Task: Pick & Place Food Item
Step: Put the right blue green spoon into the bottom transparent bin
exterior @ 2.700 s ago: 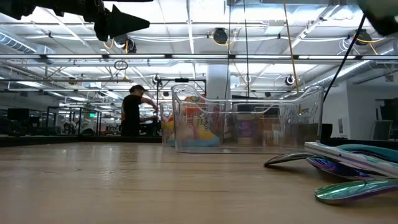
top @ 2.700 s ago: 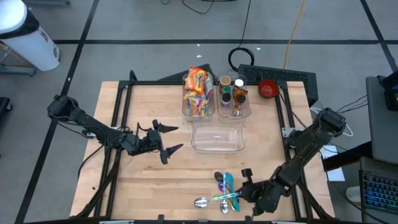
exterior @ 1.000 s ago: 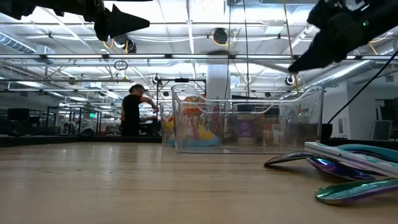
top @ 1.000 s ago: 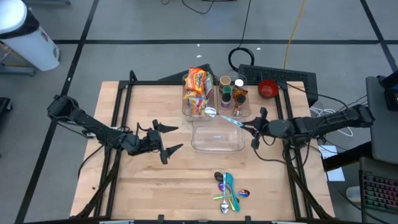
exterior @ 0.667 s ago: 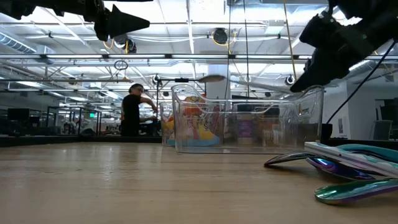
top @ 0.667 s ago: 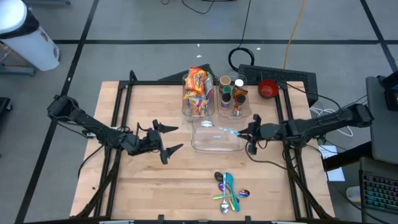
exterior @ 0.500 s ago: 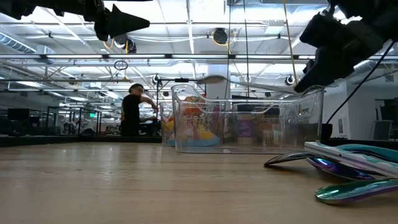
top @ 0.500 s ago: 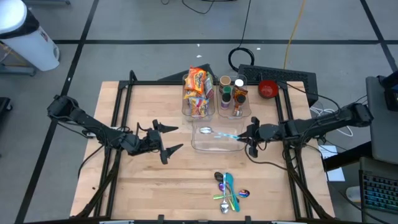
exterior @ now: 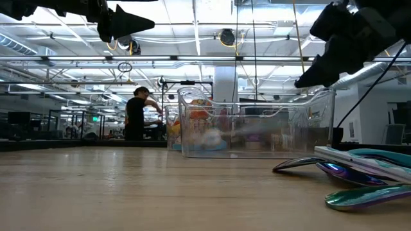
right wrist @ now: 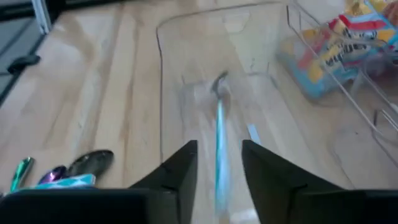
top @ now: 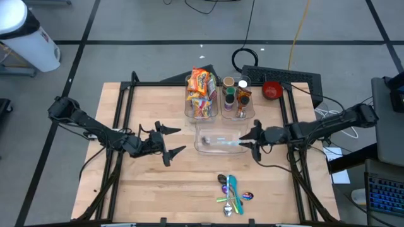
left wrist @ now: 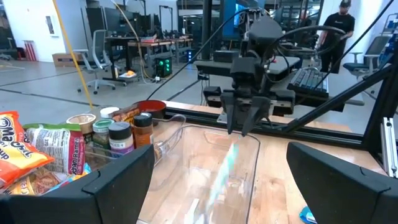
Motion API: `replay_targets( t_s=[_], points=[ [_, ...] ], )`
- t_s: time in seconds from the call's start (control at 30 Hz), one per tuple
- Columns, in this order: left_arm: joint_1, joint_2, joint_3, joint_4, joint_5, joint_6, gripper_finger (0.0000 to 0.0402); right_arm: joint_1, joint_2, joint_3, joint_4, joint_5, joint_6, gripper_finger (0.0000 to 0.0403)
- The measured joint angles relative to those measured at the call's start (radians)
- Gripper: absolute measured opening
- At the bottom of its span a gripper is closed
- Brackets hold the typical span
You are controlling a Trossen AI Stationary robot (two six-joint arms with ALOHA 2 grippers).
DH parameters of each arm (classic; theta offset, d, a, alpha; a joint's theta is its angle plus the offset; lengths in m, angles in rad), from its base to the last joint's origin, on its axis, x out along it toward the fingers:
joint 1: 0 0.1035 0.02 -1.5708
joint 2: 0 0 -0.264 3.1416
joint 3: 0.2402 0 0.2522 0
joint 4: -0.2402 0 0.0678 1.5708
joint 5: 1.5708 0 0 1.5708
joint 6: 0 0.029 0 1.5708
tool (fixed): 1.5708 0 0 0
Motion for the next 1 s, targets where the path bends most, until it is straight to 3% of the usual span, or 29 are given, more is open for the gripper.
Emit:
replay_targets(
  t_s=[0.2, 0.33, 0.47, 0.6, 0.77, 0.87, 0.93, 1.0],
  points=[
    [0.000, 0.000, 0.000, 0.000, 0.000, 0.000, 0.0374, 0.001, -0.005, -0.090, 0.166, -0.001, -0.034, 0.0177],
    [0.000, 0.000, 0.000, 0.000, 0.000, 0.000, 0.0374, 0.052, -0.031, -0.090, 0.230, -0.033, -0.047, 0.0191],
    [0.000, 0.000, 0.000, 0.000, 0.000, 0.000, 0.0374, 0.193, -0.035, -0.089, 0.397, -0.106, -0.061, 0.0187],
    [0.000, 0.000, 0.000, 0.000, 0.000, 0.000, 0.0374, 0.385, 0.003, -0.088, 0.539, -0.103, -0.088, 0.0179],
    [0.000, 0.000, 0.000, 0.000, 0.000, 0.000, 0.0374, 0.588, 0.154, -0.085, 0.877, -0.083, -0.146, 0.0183],
    [0.000, 0.000, 0.000, 0.000, 0.000, 0.000, 0.0374, 0.665, 0.263, -0.038, 1.090, -0.087, -0.261, 0.0193],
    [0.000, -0.001, 0.000, 0.000, 0.000, 0.000, 0.0374, 0.695, 0.318, 0.026, 1.023, -0.067, -0.323, 0.0199],
    [0.000, -0.001, 0.000, 0.000, 0.000, 0.000, 0.0374, 0.709, 0.361, 0.116, 0.786, 0.023, -0.322, 0.0208]
  ],
)
